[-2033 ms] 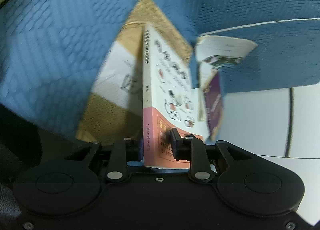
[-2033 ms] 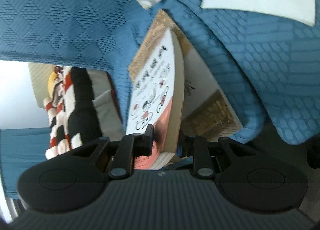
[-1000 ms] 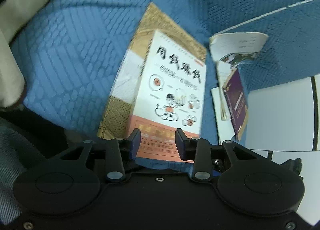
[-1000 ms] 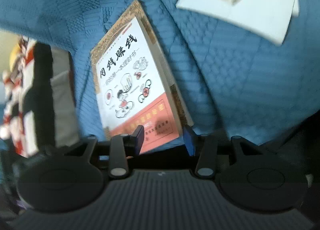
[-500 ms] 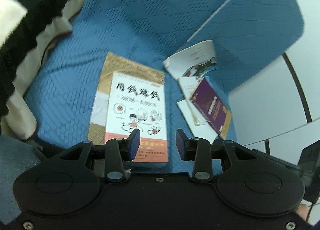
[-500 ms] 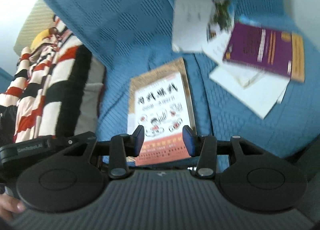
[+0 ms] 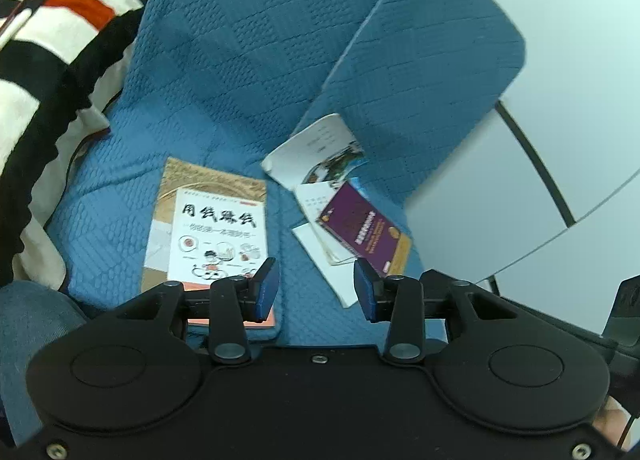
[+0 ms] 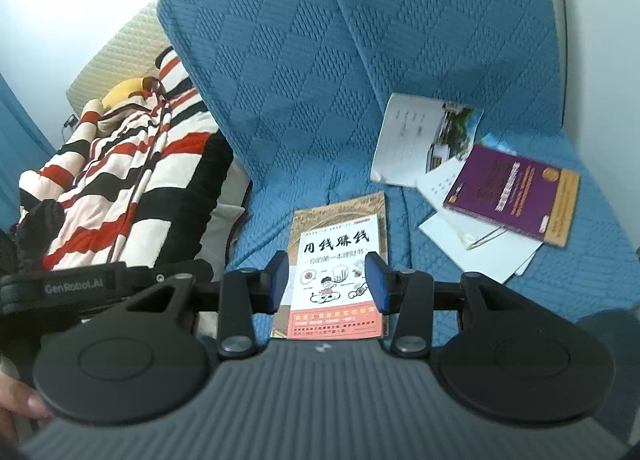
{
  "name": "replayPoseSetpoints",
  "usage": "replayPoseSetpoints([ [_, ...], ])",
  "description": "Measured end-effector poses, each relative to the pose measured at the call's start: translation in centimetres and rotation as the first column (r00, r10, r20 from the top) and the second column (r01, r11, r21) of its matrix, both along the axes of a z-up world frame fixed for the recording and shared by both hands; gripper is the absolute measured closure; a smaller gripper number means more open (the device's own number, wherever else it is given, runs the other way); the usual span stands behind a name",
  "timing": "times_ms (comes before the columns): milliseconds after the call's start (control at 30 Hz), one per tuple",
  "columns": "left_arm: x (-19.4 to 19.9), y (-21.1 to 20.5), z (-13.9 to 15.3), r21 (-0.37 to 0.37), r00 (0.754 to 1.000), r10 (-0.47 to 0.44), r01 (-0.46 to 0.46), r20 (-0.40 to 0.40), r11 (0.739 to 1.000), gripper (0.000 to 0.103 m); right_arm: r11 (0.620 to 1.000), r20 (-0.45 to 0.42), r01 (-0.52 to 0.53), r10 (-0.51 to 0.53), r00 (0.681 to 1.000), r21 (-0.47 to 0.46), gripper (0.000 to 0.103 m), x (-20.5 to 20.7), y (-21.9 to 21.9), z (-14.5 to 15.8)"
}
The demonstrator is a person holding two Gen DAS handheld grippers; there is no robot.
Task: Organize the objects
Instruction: 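Pull both grippers back from the stacked books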
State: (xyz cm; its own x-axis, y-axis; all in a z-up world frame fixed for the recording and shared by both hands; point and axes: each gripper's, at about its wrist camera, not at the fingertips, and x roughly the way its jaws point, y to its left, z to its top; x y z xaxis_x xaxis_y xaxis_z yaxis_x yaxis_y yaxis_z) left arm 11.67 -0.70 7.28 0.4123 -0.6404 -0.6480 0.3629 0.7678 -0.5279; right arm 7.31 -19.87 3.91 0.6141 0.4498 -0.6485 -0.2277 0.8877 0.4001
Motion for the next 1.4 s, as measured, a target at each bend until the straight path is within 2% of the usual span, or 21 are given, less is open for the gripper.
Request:
replayPoseSetpoints([
  [233, -4.1, -0.4, 2.2, 0.008, 0.998, -0.02, 0.02, 0.058, 1.0, 0.056, 1.0, 0.05, 0.011, -0.011, 0.999, -0.011, 0.057, -3.7, -1.6, 1.5],
  [500, -8.7, 0.0, 3.0, 0.0, 0.996, -0.032, 0.032, 0.085, 0.999, 0.053, 0.998, 0.079, 0.042, -0.038, 0.996, -0.054, 0.057, -7.5, -3.6, 1.8],
  [800, -10.2, 0.6, 2.8, -0.013, 0.994, -0.047, 0.049, 0.095, 0.999, 0.047, 0.995, 0.098, 0.091, -0.087, 0.991, -0.039, 0.057, -9.9, -5.8, 0.9],
  [900, -10.8, 0.1, 2.8, 0.031, 0.99, -0.052, 0.048, 0.128, 0.998, 0.045, 0.994, 0.102, 0.1, -0.096, 0.99, -0.04, 0.057, -10.2, -5.9, 0.4],
  [1000, -10.8, -0.3, 2.4, 0.027, 0.99, -0.084, 0.082, 0.114, 0.996, 0.044, 0.994, 0.1, 0.105, -0.101, 0.99, -0.038, 0.057, -10.3, -6.2, -0.2],
  [1167, -10.1, -0.7, 1.8, 0.01, 0.989, -0.086, 0.086, 0.122, 0.996, 0.032, 0.995, 0.092, 0.094, -0.091, 0.992, -0.034, 0.057, -10.0, -6.2, -1.0],
  [1300, -9.4, -1.7, 1.3, 0.032, 0.981, -0.111, 0.107, 0.159, 0.994, 0.023, 0.993, 0.095, 0.11, -0.105, 0.99, -0.049, 0.057, -9.2, -6.2, -1.8],
  [1400, -8.7, -2.4, 0.6, 0.005, 0.976, -0.139, 0.14, 0.167, 0.99, 0.01, 0.992, 0.084, 0.122, -0.118, 0.99, -0.045, 0.057, -8.4, -6.2, -2.6],
])
